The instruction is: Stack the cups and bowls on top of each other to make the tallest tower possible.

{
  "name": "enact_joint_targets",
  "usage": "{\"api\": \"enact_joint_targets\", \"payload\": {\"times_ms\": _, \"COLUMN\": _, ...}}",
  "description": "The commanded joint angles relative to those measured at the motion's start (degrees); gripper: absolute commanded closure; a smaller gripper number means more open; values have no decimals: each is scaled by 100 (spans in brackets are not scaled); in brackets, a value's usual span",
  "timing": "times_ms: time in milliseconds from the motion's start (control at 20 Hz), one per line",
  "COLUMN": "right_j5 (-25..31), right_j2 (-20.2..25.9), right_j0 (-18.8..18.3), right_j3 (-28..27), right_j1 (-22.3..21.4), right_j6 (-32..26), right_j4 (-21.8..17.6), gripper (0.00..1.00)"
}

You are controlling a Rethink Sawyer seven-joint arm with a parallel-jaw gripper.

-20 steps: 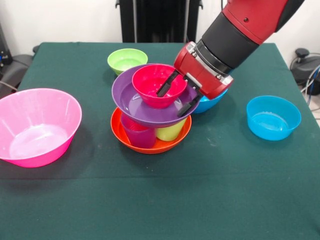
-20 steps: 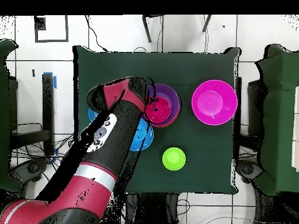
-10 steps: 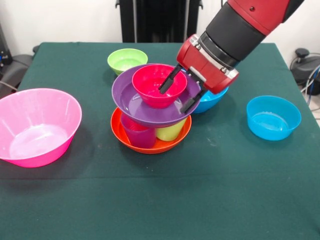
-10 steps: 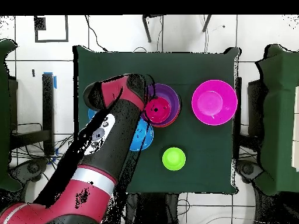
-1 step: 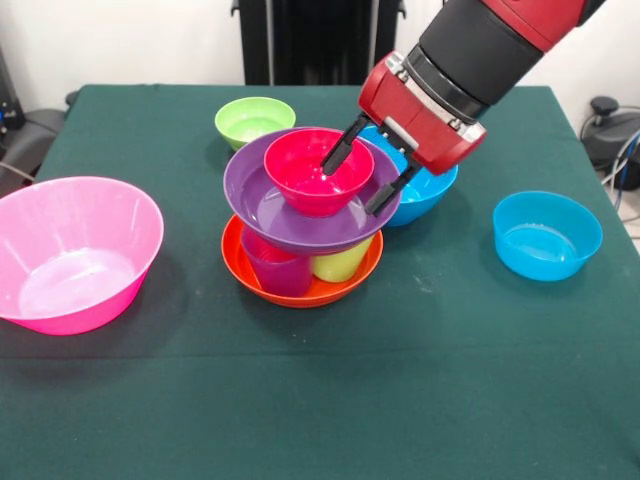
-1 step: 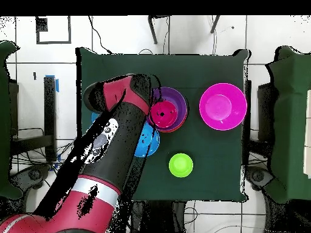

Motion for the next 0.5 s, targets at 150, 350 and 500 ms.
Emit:
{"api": "enact_joint_targets", "payload": {"times_ms": 150, "right_j5": 671, "right_j2": 843, "right_j0": 15, "right_j3": -130, "right_j1": 31, "right_j6": -609, "right_j4": -130, "gripper": 0}}
{"api": "enact_joint_targets", "payload": {"times_ms": 350, "right_j5": 666, "right_j2": 956, "right_j0": 61, "right_j3": 61, "right_j1": -41, "right_j6": -334, "right_j4": 37, "gripper": 0}}
{"api": "enact_joint_targets", "payload": {"times_ms": 500, "right_j5": 777, "right_j2": 954, "right_j0": 117, "right_j3": 148, "right_j1": -117, "right_j6": -219, "right_j4": 99, "gripper": 0}}
